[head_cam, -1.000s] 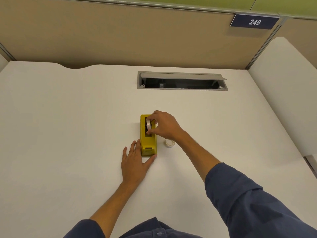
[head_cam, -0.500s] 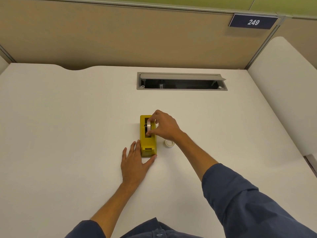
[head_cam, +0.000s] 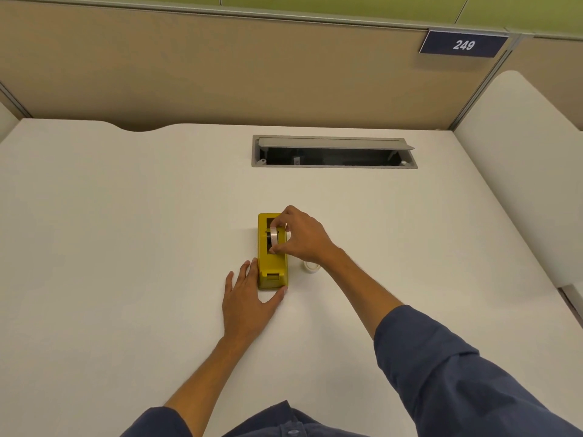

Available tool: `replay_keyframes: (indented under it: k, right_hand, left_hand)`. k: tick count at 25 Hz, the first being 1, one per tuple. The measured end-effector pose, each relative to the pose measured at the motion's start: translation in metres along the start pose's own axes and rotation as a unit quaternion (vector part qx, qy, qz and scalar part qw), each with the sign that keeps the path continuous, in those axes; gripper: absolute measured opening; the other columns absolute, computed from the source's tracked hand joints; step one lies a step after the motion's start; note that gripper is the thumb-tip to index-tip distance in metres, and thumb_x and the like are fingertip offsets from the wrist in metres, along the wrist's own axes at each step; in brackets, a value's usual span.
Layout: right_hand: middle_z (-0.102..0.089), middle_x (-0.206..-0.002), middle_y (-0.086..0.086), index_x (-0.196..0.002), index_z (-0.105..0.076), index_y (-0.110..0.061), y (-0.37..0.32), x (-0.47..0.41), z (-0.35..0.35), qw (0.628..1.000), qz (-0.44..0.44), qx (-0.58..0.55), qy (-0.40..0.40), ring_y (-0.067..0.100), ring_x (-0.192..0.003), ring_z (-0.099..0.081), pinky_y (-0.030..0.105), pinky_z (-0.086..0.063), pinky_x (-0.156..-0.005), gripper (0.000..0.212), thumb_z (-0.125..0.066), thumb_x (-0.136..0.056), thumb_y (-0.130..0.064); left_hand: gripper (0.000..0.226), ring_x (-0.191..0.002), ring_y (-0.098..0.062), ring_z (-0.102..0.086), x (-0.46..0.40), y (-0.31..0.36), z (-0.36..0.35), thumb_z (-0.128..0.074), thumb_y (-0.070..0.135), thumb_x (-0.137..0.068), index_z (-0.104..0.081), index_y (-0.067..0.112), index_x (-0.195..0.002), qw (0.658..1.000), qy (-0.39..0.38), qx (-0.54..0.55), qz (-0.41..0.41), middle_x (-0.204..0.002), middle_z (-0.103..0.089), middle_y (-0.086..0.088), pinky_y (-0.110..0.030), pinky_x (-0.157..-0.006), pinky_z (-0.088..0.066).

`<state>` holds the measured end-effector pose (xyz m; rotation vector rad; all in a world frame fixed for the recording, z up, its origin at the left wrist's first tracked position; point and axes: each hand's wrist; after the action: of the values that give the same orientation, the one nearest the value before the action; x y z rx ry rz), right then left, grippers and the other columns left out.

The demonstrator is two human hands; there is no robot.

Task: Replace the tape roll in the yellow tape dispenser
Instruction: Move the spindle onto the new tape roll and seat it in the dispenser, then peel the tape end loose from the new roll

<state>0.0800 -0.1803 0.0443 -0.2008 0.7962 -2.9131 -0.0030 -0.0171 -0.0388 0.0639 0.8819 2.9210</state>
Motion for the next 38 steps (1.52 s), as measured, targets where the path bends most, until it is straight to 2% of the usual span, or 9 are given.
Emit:
replay_keyframes:
  k: [4, 6, 8, 14, 17, 20, 27, 32, 38]
  right_hand:
    - [-0.053, -0.117, -0.002, -0.121, -0.059, -0.023, -0.001, 0.003, 0.001, 1.0, -0.009, -0.011, -0.008, 0.016, -0.096, -0.057, 0.031, -0.05, -0.076, 0.061, -0.079, -0.069, -0.049]
    - [-0.053, -0.118, -0.003, -0.122, -0.06, -0.023, -0.003, 0.006, 0.003, 1.0, -0.015, -0.023, -0.008, 0.015, -0.096, -0.057, 0.032, -0.051, -0.077, 0.059, -0.076, -0.072, -0.05]
    - [-0.056, -0.116, -0.003, -0.121, -0.061, -0.023, -0.005, 0.008, 0.005, 0.999, -0.018, -0.042, 0.002, 0.016, -0.094, -0.058, 0.034, -0.051, -0.077, 0.053, -0.073, -0.076, -0.048]
    - [-0.065, -0.107, -0.002, -0.112, -0.068, -0.023, -0.008, 0.013, 0.006, 0.999, 0.008, -0.034, 0.034, 0.016, -0.089, -0.061, 0.035, -0.051, -0.074, 0.029, -0.065, -0.085, -0.035]
    - [-0.066, -0.108, -0.003, -0.109, -0.069, -0.024, -0.008, 0.013, 0.004, 0.999, 0.013, -0.015, 0.039, 0.016, -0.091, -0.061, 0.034, -0.05, -0.073, 0.026, -0.062, -0.087, -0.035]
    - [-0.067, -0.105, -0.003, -0.106, -0.071, -0.024, -0.007, 0.013, 0.001, 0.998, 0.017, -0.006, 0.056, 0.016, -0.089, -0.061, 0.03, -0.045, -0.069, 0.023, -0.061, -0.088, -0.035]
    - [-0.069, -0.095, -0.002, -0.103, -0.072, -0.03, -0.008, 0.013, 0.001, 0.992, 0.057, 0.043, 0.102, 0.017, -0.086, -0.06, 0.027, -0.037, -0.061, 0.019, -0.057, -0.091, -0.031]
    - [-0.07, -0.093, 0.0, -0.106, -0.071, -0.031, -0.01, 0.015, 0.0, 0.985, 0.089, 0.081, 0.121, 0.02, -0.085, -0.061, 0.028, -0.039, -0.062, 0.019, -0.058, -0.092, -0.028]
    - [-0.069, -0.092, -0.002, -0.103, -0.072, -0.028, -0.012, 0.015, 0.0, 0.989, 0.062, 0.066, 0.115, 0.019, -0.086, -0.061, 0.027, -0.039, -0.062, 0.018, -0.059, -0.091, -0.027]
  left_hand:
    - [0.067, -0.141, -0.02, -0.033, -0.003, -0.012, 0.005, -0.062, 0.029, -0.087, -0.032, 0.019, -0.145, 0.994, -0.035, 0.1, -0.026, -0.151, -0.038, -0.003, -0.035, -0.119, -0.013]
    - [0.06, -0.137, -0.022, -0.038, -0.005, -0.015, 0.008, -0.056, 0.01, -0.089, -0.034, 0.019, -0.144, 0.987, -0.024, 0.161, -0.012, -0.148, -0.043, -0.002, -0.033, -0.117, -0.018]
    - [0.056, -0.133, -0.022, -0.043, -0.008, -0.013, 0.012, -0.052, 0.004, -0.09, -0.039, 0.019, -0.142, 0.979, 0.003, 0.205, 0.008, -0.144, -0.048, -0.001, -0.03, -0.111, -0.028]
    - [0.049, -0.135, -0.018, -0.041, -0.037, 0.001, 0.028, -0.052, 0.022, -0.094, -0.039, 0.022, -0.141, 0.975, 0.038, 0.217, -0.028, -0.146, -0.045, -0.001, -0.027, -0.105, -0.031]
    - [0.053, -0.135, -0.013, -0.036, -0.055, 0.01, 0.036, -0.053, 0.028, -0.094, -0.034, 0.024, -0.143, 0.978, 0.017, 0.188, -0.085, -0.149, -0.04, 0.001, -0.025, -0.105, -0.031]
    - [0.054, -0.132, -0.008, -0.037, -0.071, 0.016, 0.041, -0.052, 0.033, -0.094, -0.032, 0.029, -0.144, 0.974, -0.035, 0.18, -0.131, -0.149, -0.036, 0.004, -0.027, -0.1, -0.037]
    - [0.035, -0.124, -0.005, -0.041, -0.083, 0.017, 0.043, -0.053, 0.029, -0.094, -0.051, 0.032, -0.129, 0.969, -0.071, 0.174, -0.158, -0.147, -0.039, 0.008, -0.033, -0.099, -0.044]
    - [0.037, -0.129, -0.015, -0.044, -0.083, 0.018, 0.045, -0.054, 0.028, -0.094, -0.051, 0.032, -0.13, 0.968, -0.085, 0.179, -0.151, -0.148, -0.037, 0.006, -0.039, -0.102, -0.044]
    - [0.037, -0.131, -0.014, -0.041, -0.084, 0.019, 0.046, -0.054, 0.03, -0.094, -0.051, 0.033, -0.13, 0.97, -0.086, 0.172, -0.149, -0.148, -0.038, 0.008, -0.039, -0.102, -0.044]
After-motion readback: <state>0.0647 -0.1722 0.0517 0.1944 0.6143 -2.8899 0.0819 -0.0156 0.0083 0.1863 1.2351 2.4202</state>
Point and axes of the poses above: each hand's wrist, its own x-axis away from the middle knuckle, its own z-axis out of the back of the hand, y = z × x
